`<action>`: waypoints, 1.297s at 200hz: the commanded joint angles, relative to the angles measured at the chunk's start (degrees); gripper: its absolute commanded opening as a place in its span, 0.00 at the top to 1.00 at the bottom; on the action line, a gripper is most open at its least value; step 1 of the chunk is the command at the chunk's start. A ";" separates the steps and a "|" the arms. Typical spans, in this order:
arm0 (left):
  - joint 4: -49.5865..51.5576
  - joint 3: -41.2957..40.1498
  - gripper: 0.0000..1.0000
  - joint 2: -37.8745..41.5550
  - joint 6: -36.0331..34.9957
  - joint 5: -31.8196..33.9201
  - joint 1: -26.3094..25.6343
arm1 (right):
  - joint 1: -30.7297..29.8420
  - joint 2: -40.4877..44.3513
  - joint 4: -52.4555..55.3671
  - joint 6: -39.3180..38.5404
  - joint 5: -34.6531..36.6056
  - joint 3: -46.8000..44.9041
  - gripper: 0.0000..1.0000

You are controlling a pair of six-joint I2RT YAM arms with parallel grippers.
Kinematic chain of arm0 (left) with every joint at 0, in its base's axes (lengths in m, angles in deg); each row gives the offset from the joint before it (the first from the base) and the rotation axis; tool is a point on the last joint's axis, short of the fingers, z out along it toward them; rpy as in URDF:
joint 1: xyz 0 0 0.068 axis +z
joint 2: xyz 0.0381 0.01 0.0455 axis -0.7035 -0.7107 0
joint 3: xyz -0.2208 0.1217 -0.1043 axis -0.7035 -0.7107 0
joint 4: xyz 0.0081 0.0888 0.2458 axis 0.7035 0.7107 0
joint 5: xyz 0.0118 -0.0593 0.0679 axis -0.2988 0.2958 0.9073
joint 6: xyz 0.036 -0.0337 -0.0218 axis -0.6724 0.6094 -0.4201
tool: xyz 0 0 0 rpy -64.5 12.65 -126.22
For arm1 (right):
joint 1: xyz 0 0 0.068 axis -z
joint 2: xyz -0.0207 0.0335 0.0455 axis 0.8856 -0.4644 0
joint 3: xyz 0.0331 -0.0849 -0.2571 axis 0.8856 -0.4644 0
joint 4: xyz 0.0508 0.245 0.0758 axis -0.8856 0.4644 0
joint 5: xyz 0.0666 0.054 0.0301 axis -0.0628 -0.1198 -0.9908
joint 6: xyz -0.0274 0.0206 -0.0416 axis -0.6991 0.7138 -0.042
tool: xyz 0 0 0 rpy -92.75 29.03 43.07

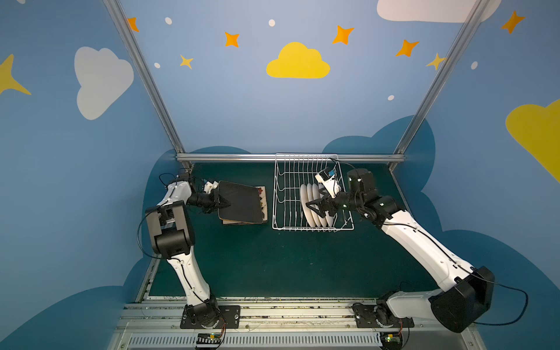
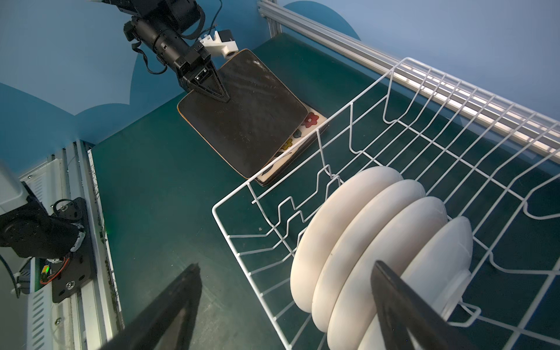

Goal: Unload the plates from the dish rack
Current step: Place the plate among the plates.

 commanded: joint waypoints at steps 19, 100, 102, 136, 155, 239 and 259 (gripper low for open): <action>0.86 3.77 0.92 -1.89 -2.77 -5.66 0.37 | -0.50 0.16 1.17 -0.34 0.55 1.33 0.13; 4.38 8.62 0.88 -6.34 -4.34 -2.08 0.37 | -0.66 -0.75 1.82 -0.30 0.55 2.31 0.13; 4.50 8.71 0.88 -6.45 -4.35 -2.06 0.33 | -0.67 -0.74 1.86 -0.36 0.50 2.35 0.13; 4.80 9.80 0.82 -7.86 -4.12 -1.98 0.34 | -0.88 -1.26 2.24 -0.42 0.43 2.71 0.13; 4.75 10.10 0.75 -8.45 -3.75 -1.66 0.29 | -0.95 -1.17 2.10 -0.28 0.66 2.71 0.13; 4.39 12.84 0.61 -10.46 -1.24 1.45 0.30 | -1.38 -1.57 2.75 -0.29 0.83 3.29 0.13; 4.54 13.79 0.56 -10.85 -0.65 2.41 0.46 | -1.38 -1.59 2.59 -0.30 0.51 3.15 0.13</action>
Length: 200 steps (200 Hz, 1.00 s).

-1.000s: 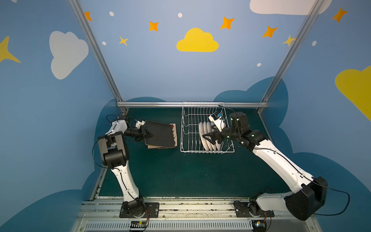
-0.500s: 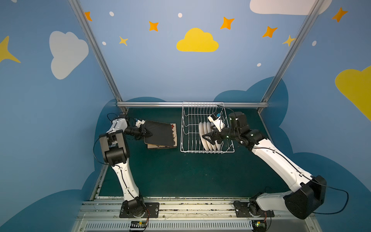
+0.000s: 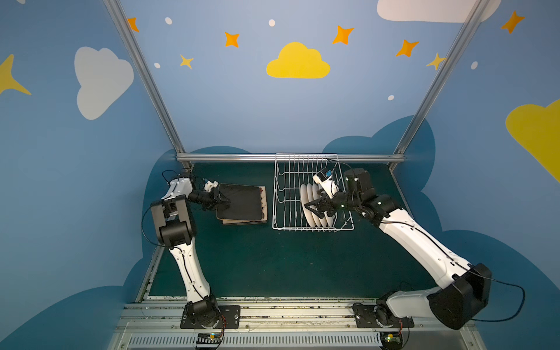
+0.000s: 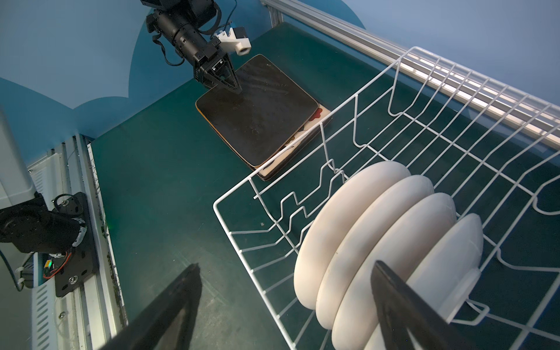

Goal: Unload the plates from the dish rack
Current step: Place the plate among the plates.

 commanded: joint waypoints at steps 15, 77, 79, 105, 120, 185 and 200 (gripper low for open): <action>0.64 2.71 0.50 -0.60 1.22 -0.29 0.27 | -0.40 -0.27 1.00 -0.34 -0.22 2.04 0.13; 0.44 1.94 0.34 -0.01 3.36 0.09 0.19 | -0.59 -1.12 0.58 -0.21 -0.36 2.52 0.13; 0.29 1.77 0.33 0.12 3.51 0.05 0.15 | -0.65 -1.14 0.59 -0.21 -0.38 2.45 0.13; -0.97 0.09 0.31 1.26 4.35 0.84 -0.23 | -0.69 -1.41 0.97 -0.37 -0.32 2.78 0.13; -1.46 -0.33 0.31 1.13 4.90 1.12 -0.41 | -0.73 -1.48 0.58 -0.27 -0.65 2.64 0.13; -1.56 1.55 0.29 -0.18 7.02 5.64 -1.00 | -1.05 -1.43 0.82 -0.32 -0.85 3.07 0.13; -1.22 1.99 0.27 -0.24 7.49 7.30 -0.87 | -1.02 -1.41 0.78 -0.29 -0.76 2.92 0.13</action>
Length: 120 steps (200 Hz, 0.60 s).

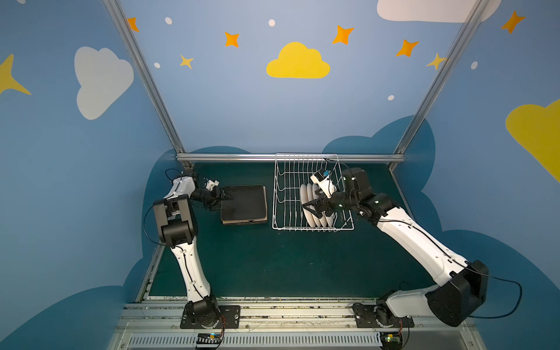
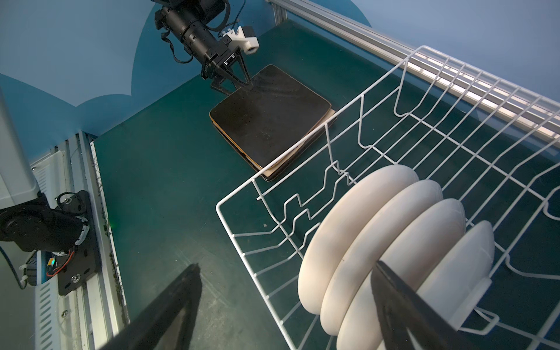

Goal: Unload the plates from the dish rack
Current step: Place the plate among the plates.

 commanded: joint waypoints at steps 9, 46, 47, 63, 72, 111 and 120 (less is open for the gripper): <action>0.87 1.53 0.26 0.08 1.59 5.52 0.58 | -0.33 -0.06 0.58 -0.28 -0.67 1.79 0.13; 0.99 1.94 0.19 0.80 2.24 8.28 0.70 | -0.44 -0.35 -0.08 -0.51 -0.93 1.77 0.13; 0.95 1.89 0.19 0.80 2.25 8.31 0.67 | -0.40 -0.39 -0.08 -0.48 -0.94 1.77 0.13; 0.21 1.46 0.19 1.13 2.66 8.94 0.70 | -0.50 -0.69 0.00 -0.51 -0.85 2.30 0.13; -0.57 0.79 0.19 1.44 3.33 9.23 0.65 | -0.54 -0.74 0.09 -0.54 -0.87 2.45 0.13; -2.09 -0.33 0.18 2.67 4.08 11.62 0.63 | -0.72 -0.52 0.10 -0.51 -0.70 2.24 0.13; -2.64 -0.76 0.18 3.26 4.10 13.07 0.63 | -0.80 -0.57 0.27 -0.64 -0.74 2.38 0.13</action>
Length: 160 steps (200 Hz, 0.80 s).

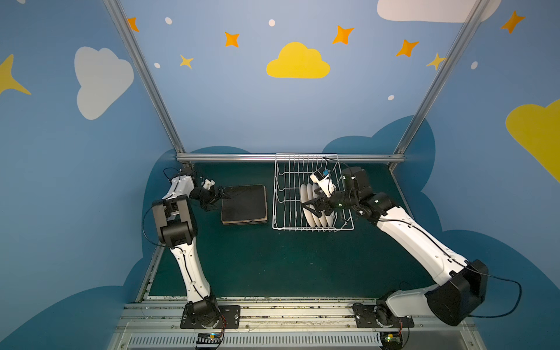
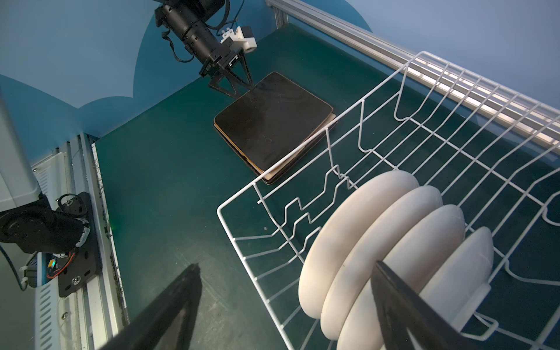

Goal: Unload the plates from the dish rack
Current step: Place the plate among the plates, then pick up a plate from the dish rack.

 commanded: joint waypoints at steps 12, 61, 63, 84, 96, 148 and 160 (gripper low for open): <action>-1.19 -1.32 0.18 3.10 0.50 5.94 0.23 | -0.57 -0.06 0.41 -0.84 -0.59 1.59 0.13; -3.24 -3.46 0.12 8.83 3.45 8.41 0.32 | -0.54 -0.95 -1.19 -0.49 1.78 1.93 0.13; -3.64 -3.73 0.12 9.36 3.74 8.36 0.32 | -0.60 -1.01 -1.25 -0.38 2.06 2.01 0.13; -7.54 -6.19 0.04 13.75 6.19 7.18 0.21 | -0.54 -1.16 -2.74 0.37 4.16 2.25 0.13; -8.78 -6.95 0.01 15.90 6.84 6.51 0.13 | -0.54 -1.10 -3.47 0.54 4.93 2.44 0.13; -12.78 -12.02 0.01 27.45 6.64 7.38 -2.77 | -0.56 -0.29 -6.48 1.10 11.65 2.70 0.13; -13.64 -13.22 0.01 30.84 6.52 8.29 -4.04 | -0.54 0.72 -8.67 1.99 13.32 1.39 0.13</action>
